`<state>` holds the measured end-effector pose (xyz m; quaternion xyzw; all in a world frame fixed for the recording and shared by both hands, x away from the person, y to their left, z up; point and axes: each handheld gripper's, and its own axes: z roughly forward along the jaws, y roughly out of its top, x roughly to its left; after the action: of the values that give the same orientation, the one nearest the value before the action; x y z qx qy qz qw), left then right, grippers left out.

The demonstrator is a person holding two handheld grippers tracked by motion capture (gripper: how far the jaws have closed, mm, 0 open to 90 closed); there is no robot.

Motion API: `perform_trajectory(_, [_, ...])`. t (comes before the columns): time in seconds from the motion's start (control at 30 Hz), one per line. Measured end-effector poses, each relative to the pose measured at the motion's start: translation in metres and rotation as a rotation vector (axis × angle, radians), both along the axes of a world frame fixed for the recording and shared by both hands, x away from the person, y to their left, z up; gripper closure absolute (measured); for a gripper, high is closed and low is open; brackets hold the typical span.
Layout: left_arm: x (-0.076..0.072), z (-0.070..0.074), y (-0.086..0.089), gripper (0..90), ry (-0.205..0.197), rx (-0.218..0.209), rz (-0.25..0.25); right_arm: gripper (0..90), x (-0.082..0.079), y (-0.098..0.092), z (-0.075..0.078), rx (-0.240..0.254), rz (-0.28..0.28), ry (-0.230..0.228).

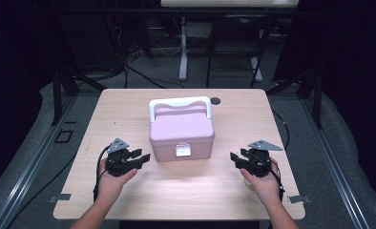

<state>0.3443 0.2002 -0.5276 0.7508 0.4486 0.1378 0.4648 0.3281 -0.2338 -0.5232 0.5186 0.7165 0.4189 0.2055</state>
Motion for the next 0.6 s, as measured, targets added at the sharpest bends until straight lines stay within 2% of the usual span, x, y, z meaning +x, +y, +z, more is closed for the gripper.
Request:
perform_trajectory(0.1, [0.007,0.004,-0.005,55.0,-0.026,0.006,0.002,59.5,0.007,0.008,0.002,0.005,0.021,-0.010])
perform_trajectory(0.2, [0.012,0.005,-0.008,58.7,-0.024,0.021,0.016,63.2,0.014,0.015,0.003,-0.005,0.028,-0.027])
perform_trajectory(0.3, [0.018,0.001,-0.007,62.8,-0.021,0.015,0.035,66.1,0.021,0.023,0.001,-0.006,0.045,-0.024])
perform_trajectory(0.47, [0.022,0.000,-0.005,68.1,-0.023,0.002,0.048,71.3,0.033,0.032,-0.001,-0.049,0.055,-0.028])
perform_trajectory(0.6, [0.027,-0.003,-0.006,71.3,-0.016,0.009,0.046,76.2,0.044,0.036,-0.002,-0.037,0.045,-0.039])
